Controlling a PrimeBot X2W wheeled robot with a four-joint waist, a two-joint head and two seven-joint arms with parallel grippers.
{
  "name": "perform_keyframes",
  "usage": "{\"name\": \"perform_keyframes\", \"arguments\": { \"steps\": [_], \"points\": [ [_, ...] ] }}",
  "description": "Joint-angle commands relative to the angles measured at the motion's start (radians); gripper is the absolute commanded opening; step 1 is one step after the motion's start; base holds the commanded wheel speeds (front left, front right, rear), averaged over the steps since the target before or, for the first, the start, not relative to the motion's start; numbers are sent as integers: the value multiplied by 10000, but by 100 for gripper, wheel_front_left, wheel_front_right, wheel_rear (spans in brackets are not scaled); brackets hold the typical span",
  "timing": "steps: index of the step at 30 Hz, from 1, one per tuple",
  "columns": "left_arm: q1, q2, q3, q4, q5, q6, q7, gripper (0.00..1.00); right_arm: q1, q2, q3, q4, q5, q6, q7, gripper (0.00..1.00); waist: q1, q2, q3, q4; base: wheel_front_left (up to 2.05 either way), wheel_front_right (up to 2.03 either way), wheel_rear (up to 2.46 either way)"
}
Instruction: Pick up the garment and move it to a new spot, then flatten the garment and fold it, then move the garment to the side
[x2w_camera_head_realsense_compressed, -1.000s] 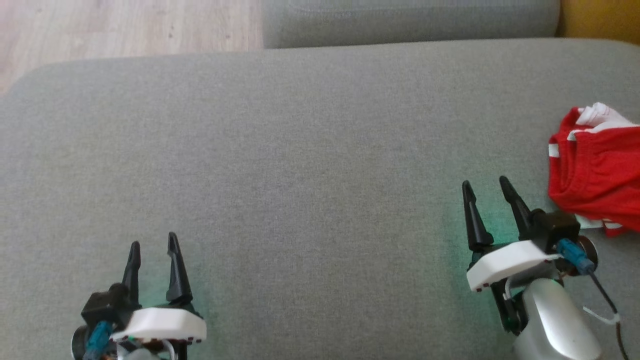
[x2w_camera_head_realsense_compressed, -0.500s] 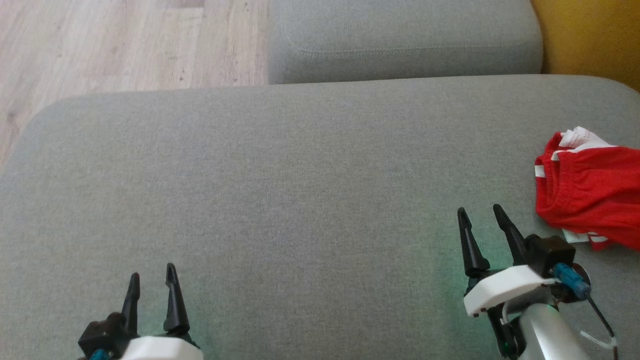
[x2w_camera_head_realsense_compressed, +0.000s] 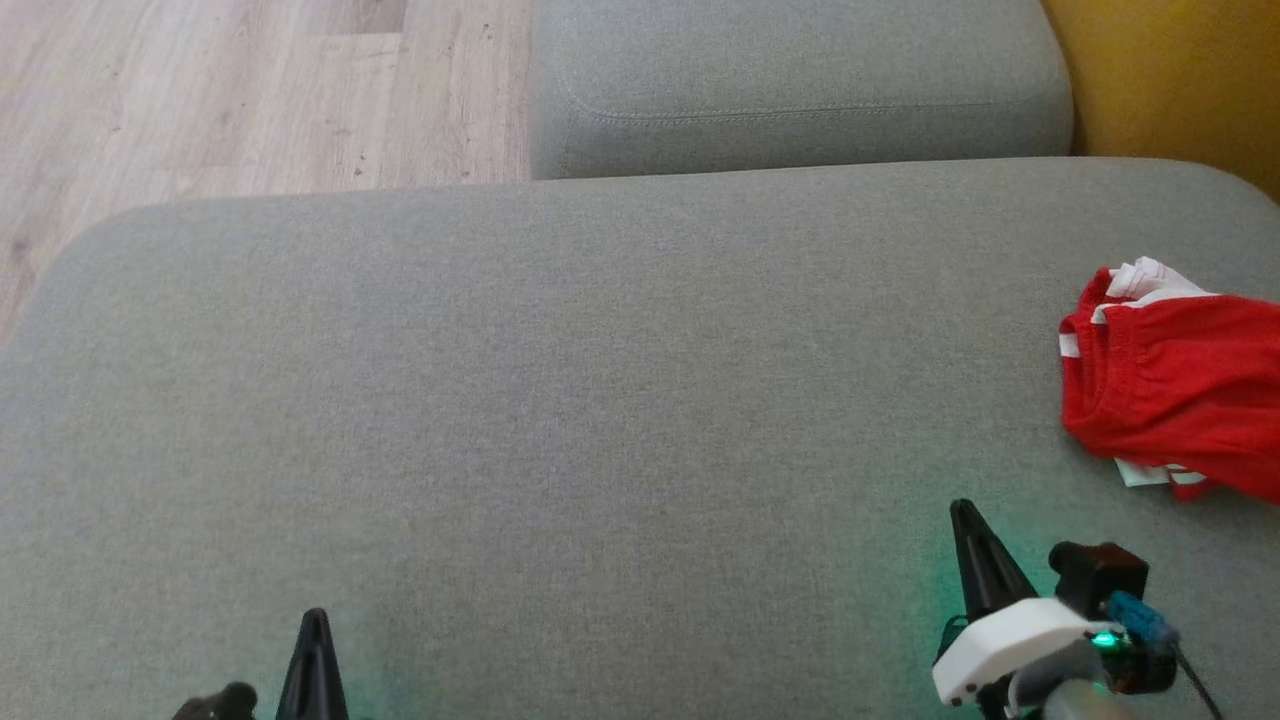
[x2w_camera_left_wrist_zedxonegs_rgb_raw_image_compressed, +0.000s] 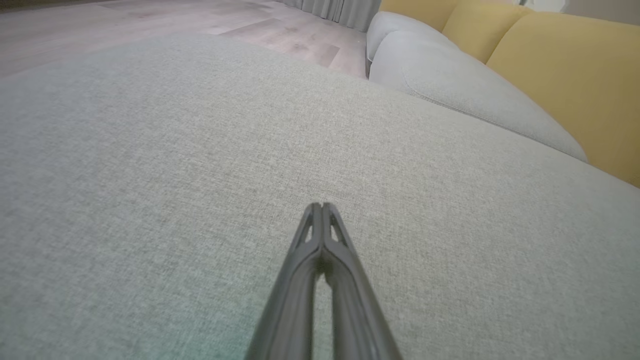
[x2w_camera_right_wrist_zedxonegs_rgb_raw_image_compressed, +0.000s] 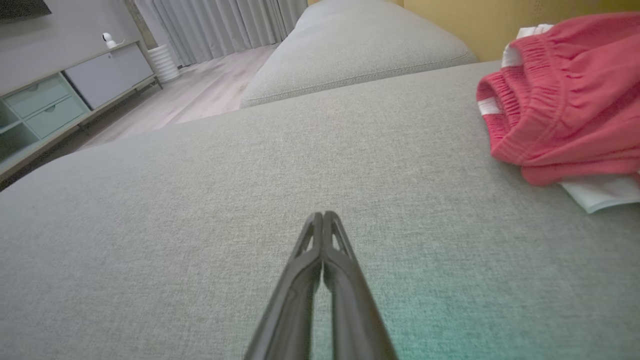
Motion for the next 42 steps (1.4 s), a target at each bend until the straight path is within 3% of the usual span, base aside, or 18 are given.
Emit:
{"name": "perform_keyframes", "arguments": {
  "steps": [1,42],
  "points": [
    [-397,11,109,-349,-285,-44,57,0,-502,-18,-85,-415,349,0,88,0,0,0,4,-4,0,0,0],
    [-845,29,560,-1120,-4469,-298,1212,0,-396,-23,-748,-1573,5107,-3,1255,0,0,0,70,-97,0,0,0]
  ]
}}
